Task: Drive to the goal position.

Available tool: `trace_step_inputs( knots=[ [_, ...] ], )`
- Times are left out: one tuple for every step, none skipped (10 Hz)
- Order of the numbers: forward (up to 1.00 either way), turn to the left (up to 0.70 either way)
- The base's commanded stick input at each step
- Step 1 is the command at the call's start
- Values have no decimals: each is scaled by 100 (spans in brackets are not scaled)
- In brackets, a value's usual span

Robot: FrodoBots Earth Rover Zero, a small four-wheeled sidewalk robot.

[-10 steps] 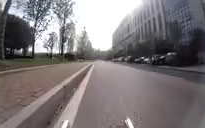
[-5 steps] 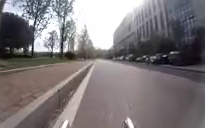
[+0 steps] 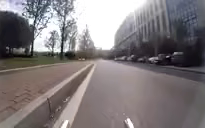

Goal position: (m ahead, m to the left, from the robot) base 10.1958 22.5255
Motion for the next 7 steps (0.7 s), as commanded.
trace_step_inputs(
  knots=[
    [70,-2],
    [70,-11],
    [70,-14],
    [70,-14],
    [70,-14],
    [70,-7],
    [70,0]
  ],
)
